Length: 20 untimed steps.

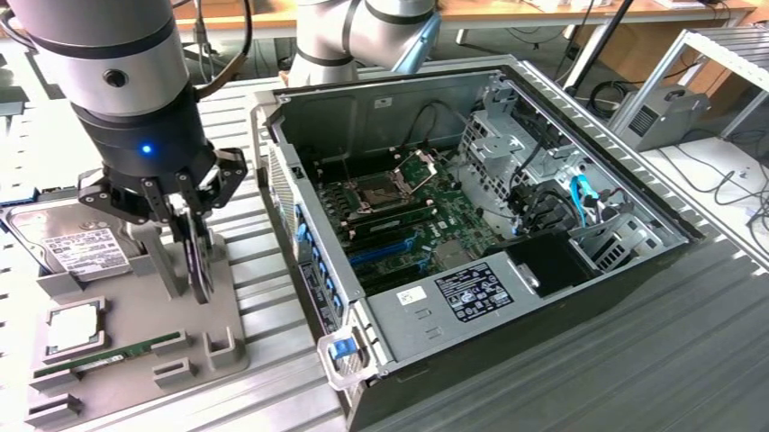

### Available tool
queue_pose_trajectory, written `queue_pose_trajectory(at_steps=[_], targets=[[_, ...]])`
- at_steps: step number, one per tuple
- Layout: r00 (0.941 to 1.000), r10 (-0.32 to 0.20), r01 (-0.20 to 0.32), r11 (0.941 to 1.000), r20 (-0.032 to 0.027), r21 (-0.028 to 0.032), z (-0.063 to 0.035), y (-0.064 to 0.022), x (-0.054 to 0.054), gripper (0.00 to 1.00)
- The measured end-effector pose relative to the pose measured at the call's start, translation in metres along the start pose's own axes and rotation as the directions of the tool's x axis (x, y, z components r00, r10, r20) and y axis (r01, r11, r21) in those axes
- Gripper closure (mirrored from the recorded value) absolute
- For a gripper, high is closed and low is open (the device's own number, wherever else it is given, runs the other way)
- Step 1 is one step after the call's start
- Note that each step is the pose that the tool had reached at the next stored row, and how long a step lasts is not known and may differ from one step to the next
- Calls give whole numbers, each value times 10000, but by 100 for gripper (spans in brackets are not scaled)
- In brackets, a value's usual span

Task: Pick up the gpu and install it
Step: 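Pick up the gpu and move the gpu toward the slot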

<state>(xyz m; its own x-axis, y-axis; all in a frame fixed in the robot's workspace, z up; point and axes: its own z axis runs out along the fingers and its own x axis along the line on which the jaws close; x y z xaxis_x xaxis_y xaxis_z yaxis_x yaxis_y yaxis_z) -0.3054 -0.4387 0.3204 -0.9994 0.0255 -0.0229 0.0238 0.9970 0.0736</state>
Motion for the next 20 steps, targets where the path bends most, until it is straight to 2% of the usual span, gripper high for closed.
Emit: queue_pose_trajectory(at_steps=[20], targets=[[10000, 1, -1, 10000, -1, -44, -155, 48, -3, 74]])
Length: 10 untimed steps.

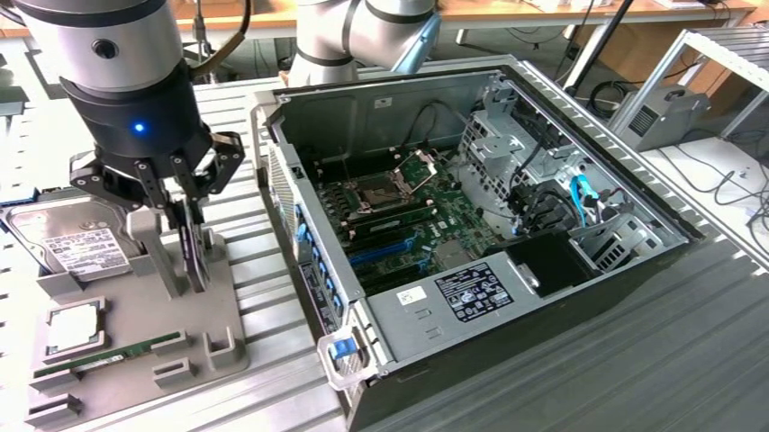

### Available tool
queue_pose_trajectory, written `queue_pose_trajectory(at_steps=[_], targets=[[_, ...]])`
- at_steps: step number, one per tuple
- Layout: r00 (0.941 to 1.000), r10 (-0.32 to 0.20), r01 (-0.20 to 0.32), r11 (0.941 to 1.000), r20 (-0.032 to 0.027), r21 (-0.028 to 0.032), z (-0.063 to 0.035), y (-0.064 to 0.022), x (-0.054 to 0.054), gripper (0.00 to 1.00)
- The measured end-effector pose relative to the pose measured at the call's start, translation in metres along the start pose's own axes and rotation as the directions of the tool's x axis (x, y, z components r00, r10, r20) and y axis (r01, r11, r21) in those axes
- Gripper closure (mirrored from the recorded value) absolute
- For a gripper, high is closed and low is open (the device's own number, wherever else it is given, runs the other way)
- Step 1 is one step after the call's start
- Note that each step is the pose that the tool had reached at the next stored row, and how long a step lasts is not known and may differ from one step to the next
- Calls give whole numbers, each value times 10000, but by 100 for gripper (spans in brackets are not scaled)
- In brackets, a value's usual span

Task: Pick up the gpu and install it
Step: 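Pick up the gpu and move the gpu toward the slot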

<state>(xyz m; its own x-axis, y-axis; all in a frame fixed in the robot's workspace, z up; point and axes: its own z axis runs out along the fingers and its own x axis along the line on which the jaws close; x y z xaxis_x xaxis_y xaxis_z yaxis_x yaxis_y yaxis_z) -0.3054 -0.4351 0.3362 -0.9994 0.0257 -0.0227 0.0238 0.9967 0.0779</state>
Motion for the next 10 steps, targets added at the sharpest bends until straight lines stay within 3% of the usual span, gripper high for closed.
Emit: queue_pose_trajectory(at_steps=[10], targets=[[10000, 0, 0, 10000, 0, -23, -81, 24, -1, 74]])
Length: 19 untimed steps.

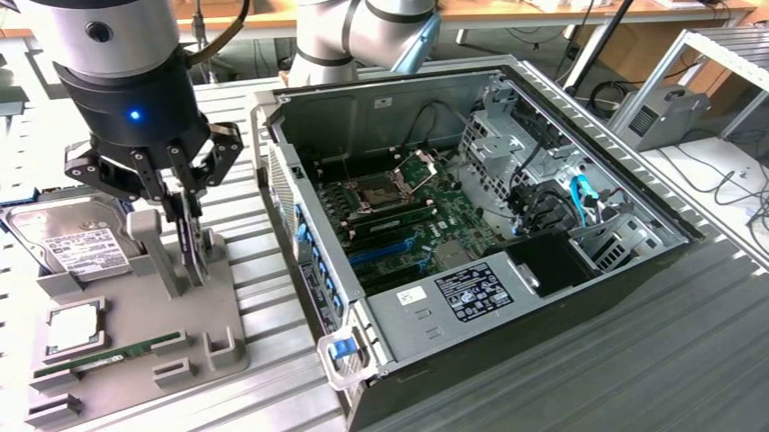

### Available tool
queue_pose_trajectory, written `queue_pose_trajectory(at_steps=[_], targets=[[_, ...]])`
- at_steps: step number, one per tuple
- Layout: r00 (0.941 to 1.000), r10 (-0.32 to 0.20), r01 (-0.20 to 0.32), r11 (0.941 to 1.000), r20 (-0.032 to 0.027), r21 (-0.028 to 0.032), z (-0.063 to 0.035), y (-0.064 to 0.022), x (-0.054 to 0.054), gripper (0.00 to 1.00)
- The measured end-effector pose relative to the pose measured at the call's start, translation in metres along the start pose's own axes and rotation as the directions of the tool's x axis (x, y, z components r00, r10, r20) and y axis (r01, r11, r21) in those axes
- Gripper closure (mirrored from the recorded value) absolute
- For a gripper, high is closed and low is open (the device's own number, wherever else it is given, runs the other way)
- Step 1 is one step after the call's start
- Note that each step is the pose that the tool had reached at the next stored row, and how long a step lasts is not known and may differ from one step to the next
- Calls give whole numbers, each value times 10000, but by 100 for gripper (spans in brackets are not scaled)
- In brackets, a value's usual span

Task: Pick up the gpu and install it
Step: 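Pick up the gpu and move the gpu toward the slot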

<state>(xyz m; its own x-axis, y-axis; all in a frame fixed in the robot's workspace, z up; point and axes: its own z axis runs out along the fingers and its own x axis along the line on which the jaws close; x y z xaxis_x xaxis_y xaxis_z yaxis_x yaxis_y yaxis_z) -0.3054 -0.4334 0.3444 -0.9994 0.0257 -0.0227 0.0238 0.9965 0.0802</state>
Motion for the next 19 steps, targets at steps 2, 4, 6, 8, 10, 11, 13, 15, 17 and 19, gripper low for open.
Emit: queue_pose_trajectory(at_steps=[2, 4, 6, 8, 10, 11, 13, 15, 17, 19], targets=[[10000, 0, 0, 10000, -1, -6, -19, 5, 0, 74], [10000, 0, 0, 10000, 0, -11, -37, 11, -1, 74], [10000, 1, -1, 10000, -1, -15, -52, 15, -1, 74], [10000, 1, -1, 10000, -1, -20, -68, 20, -1, 74], [10000, 1, -1, 10000, -1, -25, -85, 25, -2, 74], [10000, 1, -1, 10000, -1, -27, -93, 27, -2, 74], [10000, 1, -1, 10000, -1, -31, -109, 32, -2, 74], [10000, 1, -1, 10000, -1, -35, -124, 37, -2, 74], [10000, 1, -1, 10000, -1, -41, -148, 45, -3, 74], [10000, 1, -1, 10000, -2, -44, -163, 50, -3, 74]])
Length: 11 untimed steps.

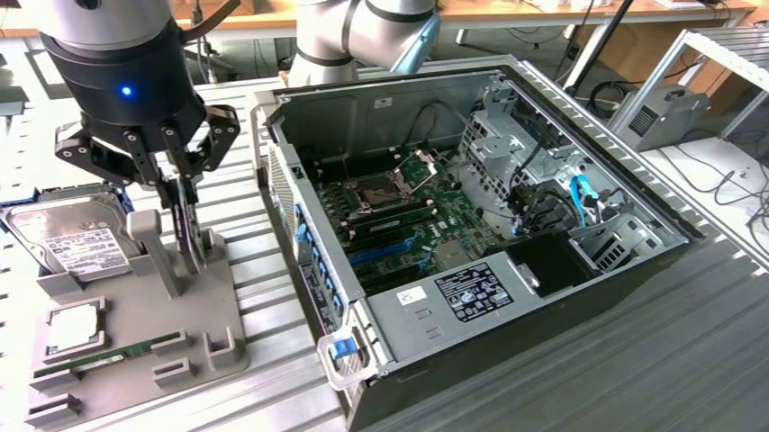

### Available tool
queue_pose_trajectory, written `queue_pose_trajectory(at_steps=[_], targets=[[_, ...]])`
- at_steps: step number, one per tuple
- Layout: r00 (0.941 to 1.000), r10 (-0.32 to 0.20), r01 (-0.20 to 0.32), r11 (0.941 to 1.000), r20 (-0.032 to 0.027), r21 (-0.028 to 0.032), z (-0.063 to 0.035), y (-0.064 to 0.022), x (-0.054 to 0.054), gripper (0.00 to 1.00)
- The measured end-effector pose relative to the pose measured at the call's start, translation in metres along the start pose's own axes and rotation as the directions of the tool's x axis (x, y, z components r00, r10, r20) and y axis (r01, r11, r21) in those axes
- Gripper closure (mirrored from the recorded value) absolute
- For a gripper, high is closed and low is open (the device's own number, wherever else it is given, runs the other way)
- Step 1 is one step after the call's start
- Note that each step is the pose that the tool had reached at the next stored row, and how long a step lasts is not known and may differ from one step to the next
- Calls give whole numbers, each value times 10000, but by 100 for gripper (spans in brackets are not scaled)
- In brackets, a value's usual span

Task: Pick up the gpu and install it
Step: 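Pick up the gpu and move the gpu toward the slot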

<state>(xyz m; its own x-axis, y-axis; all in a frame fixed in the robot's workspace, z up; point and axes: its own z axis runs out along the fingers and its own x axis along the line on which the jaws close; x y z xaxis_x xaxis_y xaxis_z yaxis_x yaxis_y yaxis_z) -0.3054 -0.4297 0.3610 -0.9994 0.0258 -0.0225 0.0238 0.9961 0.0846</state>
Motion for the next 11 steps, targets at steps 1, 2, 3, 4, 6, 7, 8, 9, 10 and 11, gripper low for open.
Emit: queue_pose_trajectory(at_steps=[1, 2, 3, 4, 6, 7, 8, 9, 10, 11], targets=[[10000, 0, 0, 10000, 0, -2, -7, 2, 0, 74], [10000, 0, 0, 10000, 0, -5, -23, 8, 0, 74], [10000, 0, 0, 10000, -1, -7, -31, 10, 0, 74], [10000, 0, 0, 10000, -1, -8, -37, 12, -1, 74], [10000, 0, 0, 10000, 0, -12, -51, 17, -1, 74], [10000, 0, 0, 10000, 0, -14, -59, 20, -1, 74], [10000, 0, 0, 10000, 0, -16, -64, 22, -1, 74], [10000, 0, 0, 10000, 0, -18, -72, 25, -1, 74], [10000, 0, 0, 10000, 0, -19, -82, 29, -1, 74], [10000, 0, 0, 10000, 0, -22, -90, 32, -2, 74]])
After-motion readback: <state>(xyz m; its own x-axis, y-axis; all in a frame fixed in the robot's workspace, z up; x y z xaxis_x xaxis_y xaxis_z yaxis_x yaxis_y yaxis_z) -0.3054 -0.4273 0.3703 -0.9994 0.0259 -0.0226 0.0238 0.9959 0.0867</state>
